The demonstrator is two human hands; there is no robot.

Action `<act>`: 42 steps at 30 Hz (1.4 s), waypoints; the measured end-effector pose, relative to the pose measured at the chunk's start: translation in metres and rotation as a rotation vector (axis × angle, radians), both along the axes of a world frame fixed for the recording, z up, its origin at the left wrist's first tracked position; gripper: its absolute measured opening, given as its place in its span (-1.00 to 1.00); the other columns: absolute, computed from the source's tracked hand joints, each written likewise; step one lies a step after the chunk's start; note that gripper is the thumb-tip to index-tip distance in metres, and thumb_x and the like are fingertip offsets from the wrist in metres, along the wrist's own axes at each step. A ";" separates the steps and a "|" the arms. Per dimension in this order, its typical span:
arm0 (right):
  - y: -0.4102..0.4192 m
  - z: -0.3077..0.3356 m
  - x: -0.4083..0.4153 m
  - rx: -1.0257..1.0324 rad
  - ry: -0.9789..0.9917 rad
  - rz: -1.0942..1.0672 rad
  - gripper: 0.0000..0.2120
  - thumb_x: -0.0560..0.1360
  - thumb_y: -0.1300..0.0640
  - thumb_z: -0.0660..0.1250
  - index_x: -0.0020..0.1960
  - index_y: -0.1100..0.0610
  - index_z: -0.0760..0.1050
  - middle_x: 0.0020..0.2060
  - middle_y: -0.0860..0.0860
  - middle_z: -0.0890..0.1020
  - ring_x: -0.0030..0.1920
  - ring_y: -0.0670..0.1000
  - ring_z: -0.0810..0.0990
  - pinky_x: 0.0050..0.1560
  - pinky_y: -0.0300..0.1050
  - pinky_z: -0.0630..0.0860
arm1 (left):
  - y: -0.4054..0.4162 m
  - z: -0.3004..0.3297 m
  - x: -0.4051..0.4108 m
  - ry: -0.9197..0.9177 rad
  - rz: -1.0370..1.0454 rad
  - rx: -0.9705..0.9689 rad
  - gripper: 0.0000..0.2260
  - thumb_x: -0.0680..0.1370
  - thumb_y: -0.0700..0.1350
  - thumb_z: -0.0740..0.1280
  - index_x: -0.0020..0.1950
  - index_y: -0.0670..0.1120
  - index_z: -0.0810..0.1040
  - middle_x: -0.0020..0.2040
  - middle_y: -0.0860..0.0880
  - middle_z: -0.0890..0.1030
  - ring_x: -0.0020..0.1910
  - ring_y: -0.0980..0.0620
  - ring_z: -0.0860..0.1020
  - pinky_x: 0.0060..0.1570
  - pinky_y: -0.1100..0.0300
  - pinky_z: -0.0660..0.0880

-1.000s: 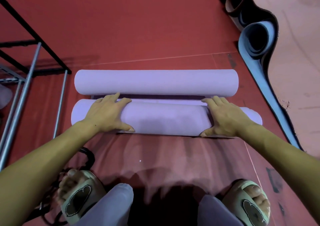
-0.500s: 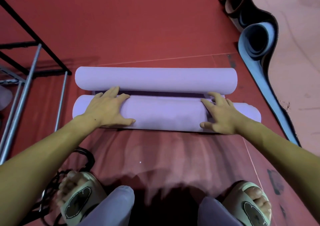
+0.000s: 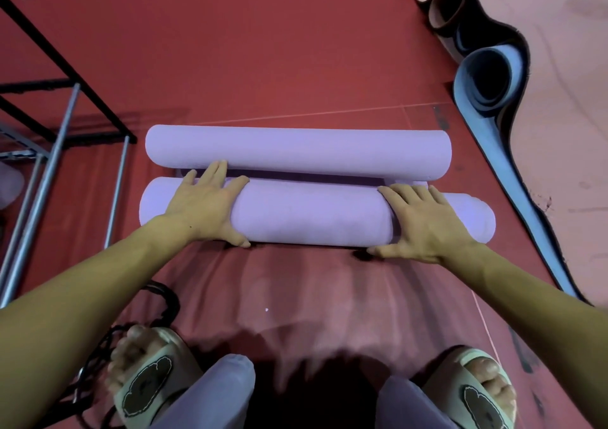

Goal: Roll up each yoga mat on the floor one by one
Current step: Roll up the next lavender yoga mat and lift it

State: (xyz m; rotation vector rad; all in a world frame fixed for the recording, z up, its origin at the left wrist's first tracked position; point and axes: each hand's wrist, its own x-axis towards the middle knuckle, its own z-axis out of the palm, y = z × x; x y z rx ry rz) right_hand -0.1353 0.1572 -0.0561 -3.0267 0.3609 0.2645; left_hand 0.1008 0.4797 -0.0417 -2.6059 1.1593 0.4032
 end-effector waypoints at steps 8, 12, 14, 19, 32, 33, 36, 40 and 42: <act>-0.009 0.005 0.009 -0.035 0.105 0.038 0.14 0.11 -0.60 0.44 0.54 -0.07 0.30 0.39 -0.06 0.52 0.35 0.12 0.53 0.29 0.16 0.44 | -0.006 0.000 0.010 0.078 -0.075 -0.034 -0.03 0.03 0.55 0.46 0.30 0.07 0.41 0.08 0.05 0.32 0.14 -0.02 0.36 0.08 0.01 0.38; -0.004 0.019 -0.002 0.070 0.186 0.085 -0.06 0.11 -0.58 0.47 0.38 -0.20 0.41 0.19 -0.16 0.59 0.15 0.03 0.60 -0.06 0.01 0.47 | 0.008 0.001 0.000 0.281 -0.069 -0.056 -0.17 0.04 0.54 0.51 0.14 0.16 0.41 -0.03 0.09 0.34 -0.01 -0.01 0.43 -0.08 0.01 0.45; 0.002 0.021 -0.014 0.113 0.243 0.099 -0.09 0.09 -0.59 0.46 0.36 -0.26 0.41 0.15 -0.20 0.58 0.11 -0.01 0.61 -0.04 0.02 0.54 | 0.023 -0.001 -0.010 0.367 -0.059 -0.080 -0.11 0.04 0.57 0.51 0.22 0.14 0.45 0.01 0.08 0.35 0.02 0.00 0.46 0.03 -0.01 0.51; 0.010 0.021 -0.030 0.087 0.391 0.144 -0.26 0.41 -0.22 0.50 0.52 -0.21 0.31 0.25 -0.07 0.58 0.16 0.06 0.61 0.13 0.06 0.61 | 0.044 -0.008 -0.032 0.473 -0.075 -0.033 0.03 0.07 0.60 0.49 0.45 0.18 0.41 0.07 0.09 0.29 0.14 0.04 0.37 0.19 0.00 0.49; -0.004 0.044 0.011 0.139 0.493 0.076 0.13 0.10 -0.59 0.50 0.58 -0.28 0.28 0.56 -0.15 0.22 0.54 0.04 0.29 0.21 0.16 0.52 | 0.038 0.014 -0.009 0.432 0.038 -0.047 0.03 0.21 0.59 0.45 0.61 0.26 0.27 0.35 -0.04 0.26 0.40 -0.07 0.33 0.28 -0.07 0.46; -0.006 0.045 0.013 0.133 0.460 0.063 0.15 0.12 -0.56 0.52 0.61 -0.24 0.25 0.58 -0.15 0.19 0.56 0.04 0.27 0.18 0.15 0.52 | 0.036 0.016 -0.008 0.419 0.043 -0.057 0.00 0.24 0.57 0.45 0.61 0.26 0.27 0.39 -0.09 0.26 0.45 -0.09 0.30 0.31 -0.11 0.45; -0.015 0.044 0.014 0.177 0.347 0.029 0.11 0.21 -0.45 0.57 0.63 -0.17 0.22 0.56 -0.19 0.21 0.55 0.04 0.28 0.08 0.11 0.49 | 0.033 0.021 -0.007 0.365 0.034 -0.134 -0.16 0.40 0.41 0.47 0.61 0.19 0.30 0.46 -0.16 0.28 0.54 -0.10 0.24 0.37 -0.10 0.40; -0.022 0.042 0.018 0.240 0.223 0.011 -0.17 0.39 -0.28 0.57 0.56 -0.14 0.34 0.55 -0.13 0.26 0.50 0.14 0.34 0.13 0.22 0.51 | 0.033 0.019 -0.008 0.342 0.073 -0.291 -0.44 0.51 0.39 0.35 0.46 0.22 0.45 0.32 -0.09 0.41 0.47 -0.08 0.36 0.28 -0.08 0.43; -0.022 0.042 0.019 0.259 0.197 0.023 -0.36 0.49 -0.16 0.54 0.52 -0.16 0.42 0.56 -0.09 0.27 0.47 0.17 0.38 0.11 0.21 0.51 | 0.031 0.018 -0.010 0.348 0.106 -0.318 -0.48 0.48 0.45 0.17 0.36 0.28 0.48 0.21 0.00 0.42 0.46 -0.06 0.39 0.24 -0.12 0.47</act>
